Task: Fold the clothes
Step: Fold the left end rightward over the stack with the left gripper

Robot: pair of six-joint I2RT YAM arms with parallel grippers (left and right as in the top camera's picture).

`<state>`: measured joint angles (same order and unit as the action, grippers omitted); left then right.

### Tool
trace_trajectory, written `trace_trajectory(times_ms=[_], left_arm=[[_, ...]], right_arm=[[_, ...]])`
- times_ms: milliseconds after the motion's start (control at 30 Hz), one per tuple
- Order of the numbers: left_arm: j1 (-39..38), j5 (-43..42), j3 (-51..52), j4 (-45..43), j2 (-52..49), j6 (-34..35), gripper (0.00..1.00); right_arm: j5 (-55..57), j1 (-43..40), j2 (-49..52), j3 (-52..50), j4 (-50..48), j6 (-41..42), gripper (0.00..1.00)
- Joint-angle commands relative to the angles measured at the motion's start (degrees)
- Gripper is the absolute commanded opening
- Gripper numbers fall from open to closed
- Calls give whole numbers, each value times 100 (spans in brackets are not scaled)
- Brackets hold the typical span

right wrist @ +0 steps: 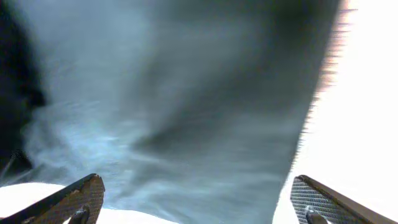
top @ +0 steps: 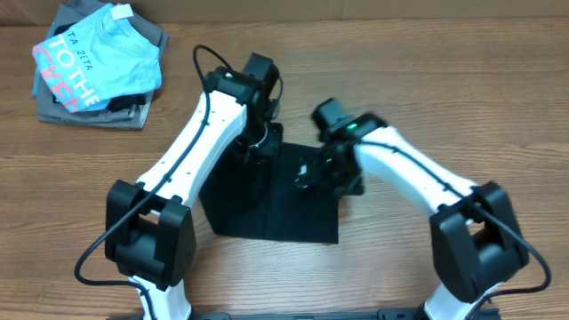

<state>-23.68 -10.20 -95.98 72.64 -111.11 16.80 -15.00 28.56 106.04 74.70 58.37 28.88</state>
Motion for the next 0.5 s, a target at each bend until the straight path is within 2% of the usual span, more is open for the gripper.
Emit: trace_trajectory(times_ms=[0, 167, 467], left_arm=[[-116, 9, -125, -96, 116, 323, 4], [-227, 2, -125, -131, 114, 470, 4], [-573, -297, -114, -420, -15, 772, 4]], right_arm=[[-140, -518, 13, 258, 286, -470, 100], [-179, -1084, 4, 376, 507, -826, 100], [-179, -1519, 4, 376, 560, -925, 100]])
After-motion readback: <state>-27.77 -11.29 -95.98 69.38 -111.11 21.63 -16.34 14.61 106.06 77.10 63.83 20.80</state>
